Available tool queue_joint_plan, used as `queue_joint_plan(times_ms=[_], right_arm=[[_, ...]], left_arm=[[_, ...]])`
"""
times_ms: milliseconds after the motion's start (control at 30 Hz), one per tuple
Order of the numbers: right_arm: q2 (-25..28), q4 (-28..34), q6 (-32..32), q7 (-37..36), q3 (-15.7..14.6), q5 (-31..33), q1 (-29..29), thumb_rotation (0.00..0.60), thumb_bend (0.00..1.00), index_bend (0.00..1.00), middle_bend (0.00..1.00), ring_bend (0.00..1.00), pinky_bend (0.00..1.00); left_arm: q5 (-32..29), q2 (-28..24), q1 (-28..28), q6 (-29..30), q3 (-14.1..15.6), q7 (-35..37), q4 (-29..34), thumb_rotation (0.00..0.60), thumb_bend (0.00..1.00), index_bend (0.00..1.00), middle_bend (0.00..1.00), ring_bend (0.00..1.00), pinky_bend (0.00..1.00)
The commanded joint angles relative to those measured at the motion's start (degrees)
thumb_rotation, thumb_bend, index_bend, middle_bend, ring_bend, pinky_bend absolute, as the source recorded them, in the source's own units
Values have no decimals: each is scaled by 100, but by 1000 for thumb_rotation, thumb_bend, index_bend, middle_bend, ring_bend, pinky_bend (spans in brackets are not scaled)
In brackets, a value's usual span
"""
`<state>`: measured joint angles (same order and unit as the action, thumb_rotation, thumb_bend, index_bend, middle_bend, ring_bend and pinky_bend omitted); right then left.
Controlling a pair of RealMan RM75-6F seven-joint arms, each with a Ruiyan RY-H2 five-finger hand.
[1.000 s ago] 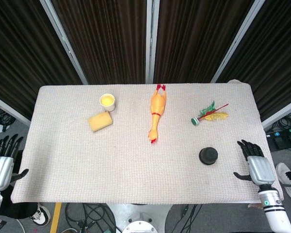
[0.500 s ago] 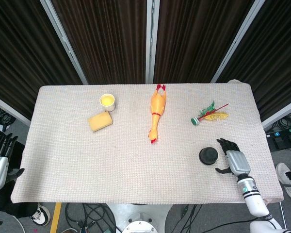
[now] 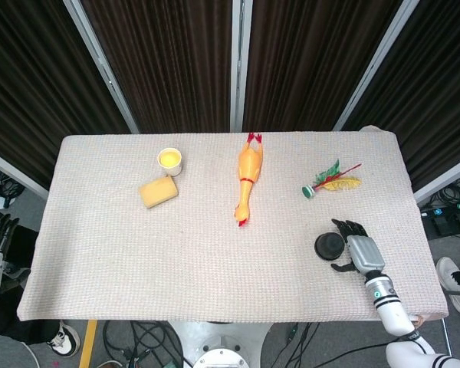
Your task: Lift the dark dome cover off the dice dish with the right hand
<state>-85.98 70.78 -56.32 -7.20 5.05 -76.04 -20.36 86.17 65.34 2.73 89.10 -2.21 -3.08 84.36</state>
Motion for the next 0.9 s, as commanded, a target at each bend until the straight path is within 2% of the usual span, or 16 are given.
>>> queue_joint_plan(times_ms=[33,667,900], right_arm=[[-10,0,15,-17,-8,15,-7,600,31,0,124,0,0],[-170,-194,14,-187,-25,-41,-105,600,43,0,167,0,0],[-216,-262,116,-212,-17,24,-154,600,84,0,194,0,0]], left_arm=[[9,5,-15,6,9,71,-25,600,113,66,33,0,94],[15,29,-156,83,55,354,-279,600,113,66,33,0,95],[-10,31,-149,46,35,362,-286,600,113,66,33,0,95]])
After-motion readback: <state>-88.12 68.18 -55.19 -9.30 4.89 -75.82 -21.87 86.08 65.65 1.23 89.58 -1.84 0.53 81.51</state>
